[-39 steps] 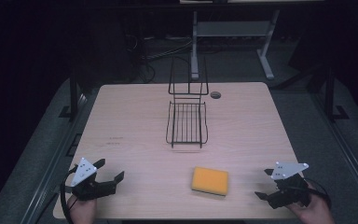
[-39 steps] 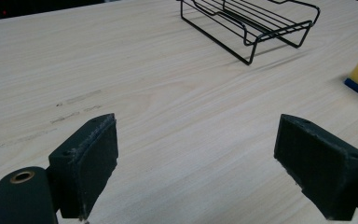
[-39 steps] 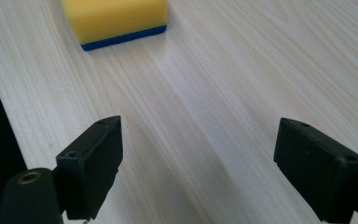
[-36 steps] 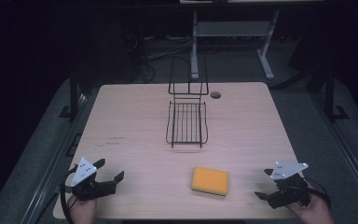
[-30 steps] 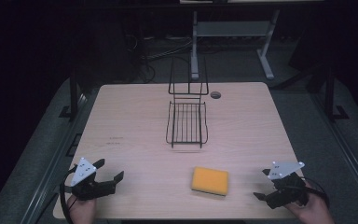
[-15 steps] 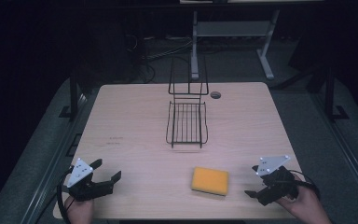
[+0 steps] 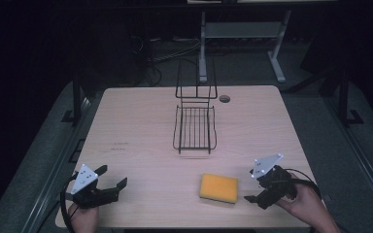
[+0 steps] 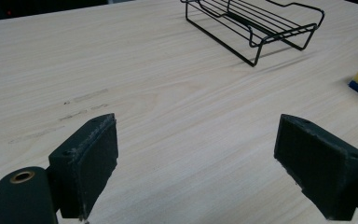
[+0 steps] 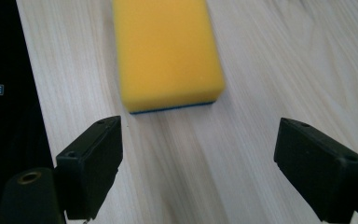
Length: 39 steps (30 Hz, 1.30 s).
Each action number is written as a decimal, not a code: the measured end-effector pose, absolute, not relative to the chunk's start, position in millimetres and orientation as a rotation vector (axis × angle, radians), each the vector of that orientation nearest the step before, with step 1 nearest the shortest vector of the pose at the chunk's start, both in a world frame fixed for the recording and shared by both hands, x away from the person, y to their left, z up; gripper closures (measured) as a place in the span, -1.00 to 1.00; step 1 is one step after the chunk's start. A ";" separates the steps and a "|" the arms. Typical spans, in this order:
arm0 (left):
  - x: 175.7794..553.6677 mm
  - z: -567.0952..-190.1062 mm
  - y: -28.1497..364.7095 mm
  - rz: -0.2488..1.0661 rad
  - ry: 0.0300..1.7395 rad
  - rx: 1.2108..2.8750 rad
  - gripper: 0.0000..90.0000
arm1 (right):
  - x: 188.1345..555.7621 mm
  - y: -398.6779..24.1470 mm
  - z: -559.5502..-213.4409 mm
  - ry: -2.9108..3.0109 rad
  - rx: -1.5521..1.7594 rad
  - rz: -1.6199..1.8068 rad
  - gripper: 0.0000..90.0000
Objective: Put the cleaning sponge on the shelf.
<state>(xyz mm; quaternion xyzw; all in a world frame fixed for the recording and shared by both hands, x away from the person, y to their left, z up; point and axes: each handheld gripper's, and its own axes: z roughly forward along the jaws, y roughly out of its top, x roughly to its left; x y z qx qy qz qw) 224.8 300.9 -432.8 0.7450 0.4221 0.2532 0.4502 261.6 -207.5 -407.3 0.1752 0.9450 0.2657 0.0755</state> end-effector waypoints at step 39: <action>222.6 -430.7 301.2 0.631 1.039 1.829 -0.71 | 282.9 -150.8 -403.3 2.939 0.343 0.726 -0.66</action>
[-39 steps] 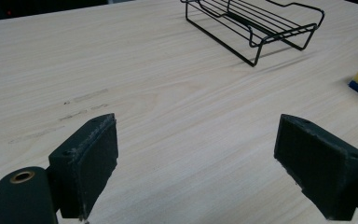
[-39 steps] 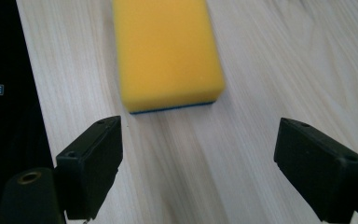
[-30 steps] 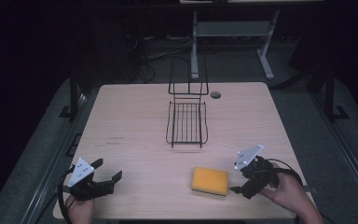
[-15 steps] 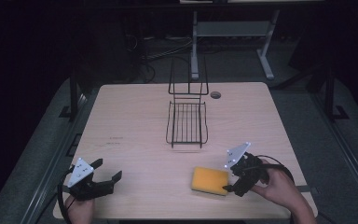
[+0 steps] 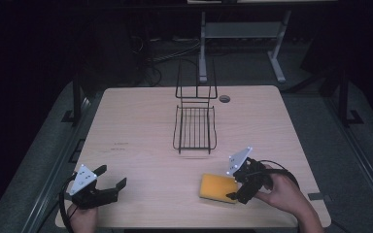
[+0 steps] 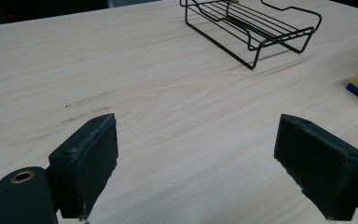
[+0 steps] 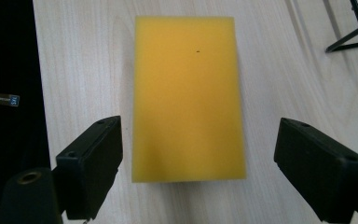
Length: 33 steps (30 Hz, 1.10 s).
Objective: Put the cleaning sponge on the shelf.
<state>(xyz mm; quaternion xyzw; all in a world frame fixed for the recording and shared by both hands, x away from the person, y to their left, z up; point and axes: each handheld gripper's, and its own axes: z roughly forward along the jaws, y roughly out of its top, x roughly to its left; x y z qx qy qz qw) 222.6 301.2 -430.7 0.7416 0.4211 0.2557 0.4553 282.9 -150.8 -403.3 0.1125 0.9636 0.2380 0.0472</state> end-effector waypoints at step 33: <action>221.6 -429.8 302.5 0.632 1.037 1.821 -0.71 | 292.9 -121.8 -415.3 3.004 0.320 0.682 -0.67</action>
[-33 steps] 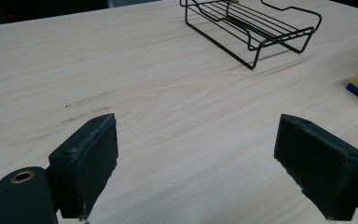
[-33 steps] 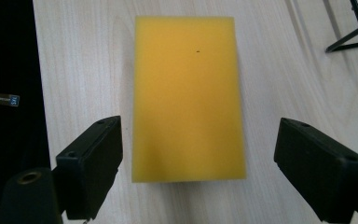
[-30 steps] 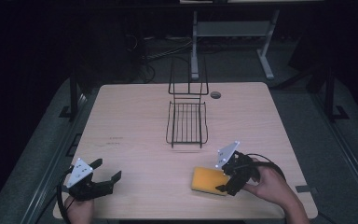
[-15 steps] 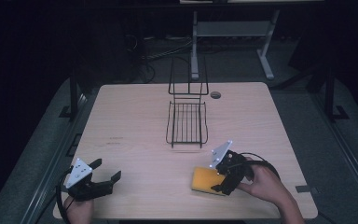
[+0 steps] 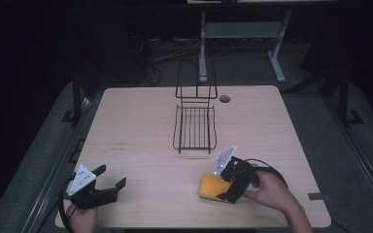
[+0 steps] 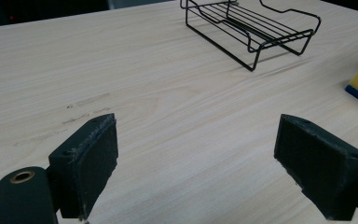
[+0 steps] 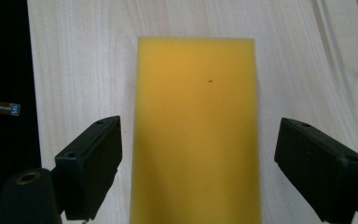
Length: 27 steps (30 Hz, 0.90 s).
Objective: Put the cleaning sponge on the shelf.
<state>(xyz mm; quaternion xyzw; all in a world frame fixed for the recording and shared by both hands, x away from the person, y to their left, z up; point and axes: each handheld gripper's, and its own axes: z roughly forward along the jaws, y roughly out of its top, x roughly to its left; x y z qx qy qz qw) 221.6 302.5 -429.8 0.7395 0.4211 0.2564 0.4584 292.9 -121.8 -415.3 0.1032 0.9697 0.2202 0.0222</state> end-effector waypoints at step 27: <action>221.1 -429.4 303.5 0.631 1.039 1.816 -0.71 | 298.4 -110.3 -432.2 3.040 0.332 0.604 -0.67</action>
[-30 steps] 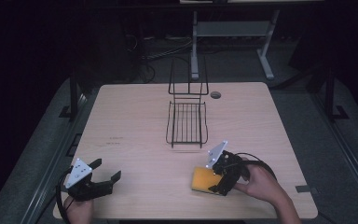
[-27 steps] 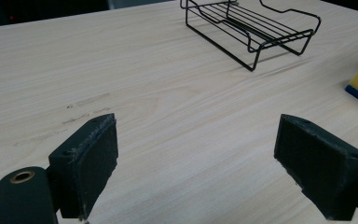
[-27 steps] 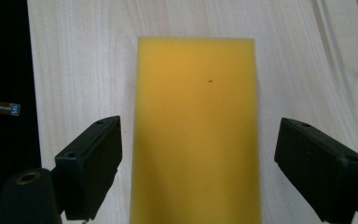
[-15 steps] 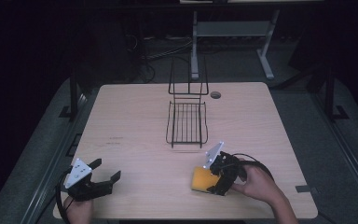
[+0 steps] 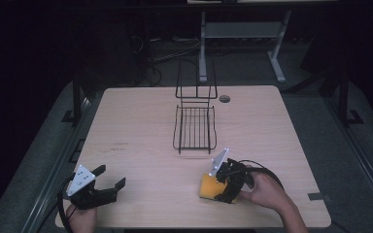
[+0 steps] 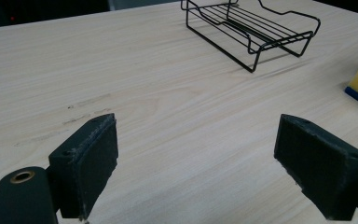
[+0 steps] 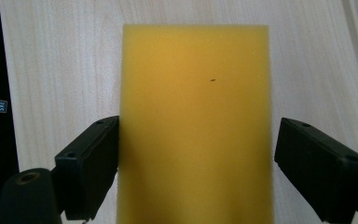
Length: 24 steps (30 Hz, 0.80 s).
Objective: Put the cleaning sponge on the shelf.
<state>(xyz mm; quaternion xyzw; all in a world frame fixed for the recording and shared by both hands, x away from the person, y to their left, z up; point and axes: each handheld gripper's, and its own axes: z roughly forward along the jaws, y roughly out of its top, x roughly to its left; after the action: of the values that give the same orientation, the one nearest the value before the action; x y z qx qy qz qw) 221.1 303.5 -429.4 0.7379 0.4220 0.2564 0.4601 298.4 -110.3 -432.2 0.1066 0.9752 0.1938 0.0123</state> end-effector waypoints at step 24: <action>220.9 -429.4 304.2 0.630 1.040 1.808 -0.71 | 298.3 -103.8 -445.9 3.062 0.344 0.580 -0.67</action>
<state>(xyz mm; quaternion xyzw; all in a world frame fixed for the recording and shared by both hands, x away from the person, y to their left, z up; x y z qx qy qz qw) 220.9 304.2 -429.4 0.7356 0.4231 0.2564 0.4627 298.3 -103.8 -445.9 0.1098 0.9766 0.1850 0.0031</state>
